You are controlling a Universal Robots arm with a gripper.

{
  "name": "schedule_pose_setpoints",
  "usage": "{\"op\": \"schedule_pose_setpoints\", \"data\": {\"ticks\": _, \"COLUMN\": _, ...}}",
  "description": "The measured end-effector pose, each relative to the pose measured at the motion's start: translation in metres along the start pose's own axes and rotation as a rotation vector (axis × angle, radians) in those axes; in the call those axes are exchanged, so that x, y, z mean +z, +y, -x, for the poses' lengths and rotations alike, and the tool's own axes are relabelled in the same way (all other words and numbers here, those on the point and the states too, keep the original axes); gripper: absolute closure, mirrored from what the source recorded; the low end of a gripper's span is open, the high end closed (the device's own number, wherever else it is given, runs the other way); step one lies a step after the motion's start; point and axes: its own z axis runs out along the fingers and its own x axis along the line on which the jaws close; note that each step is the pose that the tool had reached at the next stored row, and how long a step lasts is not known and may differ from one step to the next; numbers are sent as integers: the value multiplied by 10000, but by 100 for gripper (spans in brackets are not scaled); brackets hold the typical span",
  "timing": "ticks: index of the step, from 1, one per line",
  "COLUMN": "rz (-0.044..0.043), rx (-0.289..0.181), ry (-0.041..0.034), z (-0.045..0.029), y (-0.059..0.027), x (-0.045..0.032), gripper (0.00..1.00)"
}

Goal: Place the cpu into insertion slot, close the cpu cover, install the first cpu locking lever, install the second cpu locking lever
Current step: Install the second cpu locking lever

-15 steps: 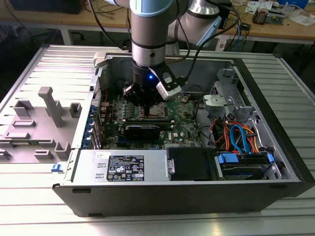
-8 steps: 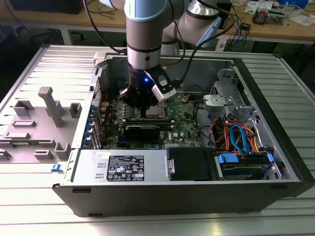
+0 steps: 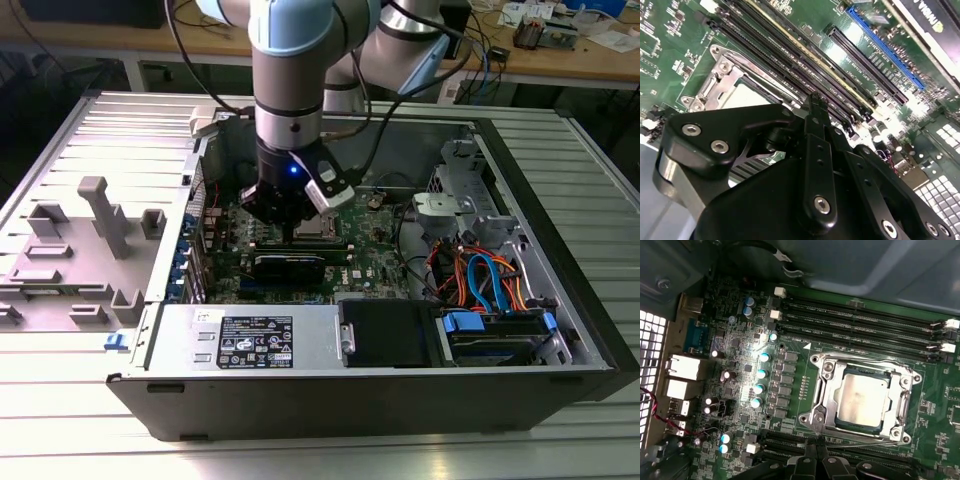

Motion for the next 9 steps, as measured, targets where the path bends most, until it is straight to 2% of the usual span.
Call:
{"op": "schedule_pose_setpoints", "data": {"ticks": 2, "rz": 49, "rx": -40, "ry": -10, "z": -5, "y": 2, "x": 23, "gripper": 88}}
{"op": "schedule_pose_setpoints", "data": {"ticks": 4, "rz": 168, "rx": -103, "ry": -34, "z": -39, "y": 9, "x": 43, "gripper": 88}}
{"op": "schedule_pose_setpoints", "data": {"ticks": 5, "rz": 198, "rx": -120, "ry": -40, "z": -51, "y": 11, "x": 51, "gripper": 88}}
{"op": "schedule_pose_setpoints", "data": {"ticks": 9, "rz": 219, "rx": -148, "ry": -44, "z": -61, "y": 16, "x": 80, "gripper": 88}}
